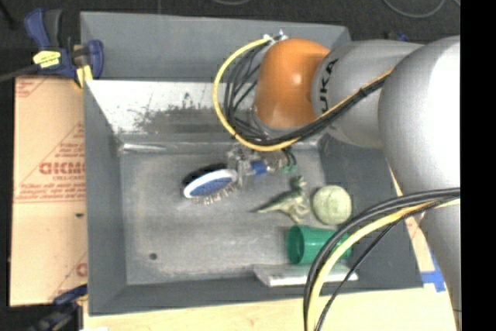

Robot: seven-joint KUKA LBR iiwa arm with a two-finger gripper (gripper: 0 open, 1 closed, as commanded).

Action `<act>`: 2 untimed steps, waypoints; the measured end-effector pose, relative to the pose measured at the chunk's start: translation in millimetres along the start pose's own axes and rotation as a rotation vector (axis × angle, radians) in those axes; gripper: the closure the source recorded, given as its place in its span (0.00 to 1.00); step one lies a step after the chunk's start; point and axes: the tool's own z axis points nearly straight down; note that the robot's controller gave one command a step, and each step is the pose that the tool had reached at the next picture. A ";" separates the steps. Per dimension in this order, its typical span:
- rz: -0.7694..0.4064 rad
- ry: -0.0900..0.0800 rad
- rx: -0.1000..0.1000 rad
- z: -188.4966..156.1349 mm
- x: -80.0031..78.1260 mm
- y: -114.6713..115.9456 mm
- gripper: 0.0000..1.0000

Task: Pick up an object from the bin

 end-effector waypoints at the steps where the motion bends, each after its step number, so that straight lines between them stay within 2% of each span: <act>1: 0.000 0.000 0.000 0.0 0.0 0.0 1.00; 2: 0.000 0.001 0.000 -2.3 0.6 -0.1 1.00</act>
Offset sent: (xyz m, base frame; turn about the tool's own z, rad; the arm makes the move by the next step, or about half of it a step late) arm 0.0000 0.0000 0.0237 0.0000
